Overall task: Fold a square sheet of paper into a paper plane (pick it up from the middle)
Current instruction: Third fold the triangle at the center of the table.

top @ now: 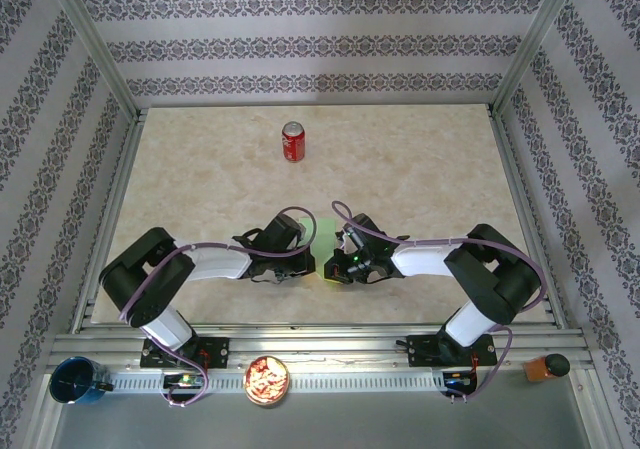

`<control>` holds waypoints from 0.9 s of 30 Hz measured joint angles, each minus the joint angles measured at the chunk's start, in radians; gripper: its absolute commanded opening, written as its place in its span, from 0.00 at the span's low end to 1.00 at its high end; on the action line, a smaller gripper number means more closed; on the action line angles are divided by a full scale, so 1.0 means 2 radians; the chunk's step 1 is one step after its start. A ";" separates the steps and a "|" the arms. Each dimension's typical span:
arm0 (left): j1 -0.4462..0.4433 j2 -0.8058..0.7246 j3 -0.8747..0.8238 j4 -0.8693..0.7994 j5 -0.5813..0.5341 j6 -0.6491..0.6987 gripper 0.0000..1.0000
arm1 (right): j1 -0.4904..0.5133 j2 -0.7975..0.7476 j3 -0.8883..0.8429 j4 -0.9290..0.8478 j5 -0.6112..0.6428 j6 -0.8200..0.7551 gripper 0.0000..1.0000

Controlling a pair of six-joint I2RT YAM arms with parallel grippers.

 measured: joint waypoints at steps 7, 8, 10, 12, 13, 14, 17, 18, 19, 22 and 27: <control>0.000 -0.028 -0.005 -0.002 -0.009 0.000 0.01 | 0.000 0.000 0.000 0.000 0.000 0.000 0.00; 0.000 -0.027 -0.002 -0.002 -0.006 0.001 0.01 | 0.000 0.000 0.000 0.000 0.000 0.000 0.00; 0.000 -0.020 0.004 0.002 0.001 0.001 0.01 | 0.000 0.000 0.000 0.000 0.000 0.000 0.00; 0.000 -0.006 0.016 0.008 0.009 0.002 0.01 | 0.000 0.000 0.000 0.000 0.000 0.000 0.00; 0.000 0.001 0.021 0.010 0.009 0.002 0.01 | 0.000 0.000 0.000 0.000 0.000 0.000 0.00; 0.000 0.009 0.026 0.011 0.010 0.002 0.01 | 0.000 0.000 -0.001 0.000 0.000 0.000 0.00; 0.003 0.026 0.027 0.013 0.008 0.001 0.01 | 0.000 0.000 -0.001 0.000 0.000 0.000 0.00; 0.005 0.029 0.027 0.013 0.006 0.000 0.01 | 0.000 0.000 -0.001 0.001 0.000 0.000 0.00; 0.008 0.031 0.024 0.016 0.009 -0.001 0.01 | 0.000 0.000 -0.001 0.001 0.000 0.000 0.00; 0.017 0.028 0.013 0.030 0.018 -0.002 0.05 | 0.000 0.000 -0.001 0.002 0.004 -0.004 0.00; 0.041 0.013 -0.010 0.039 0.030 -0.002 0.10 | 0.000 0.001 -0.001 0.007 0.013 -0.010 0.00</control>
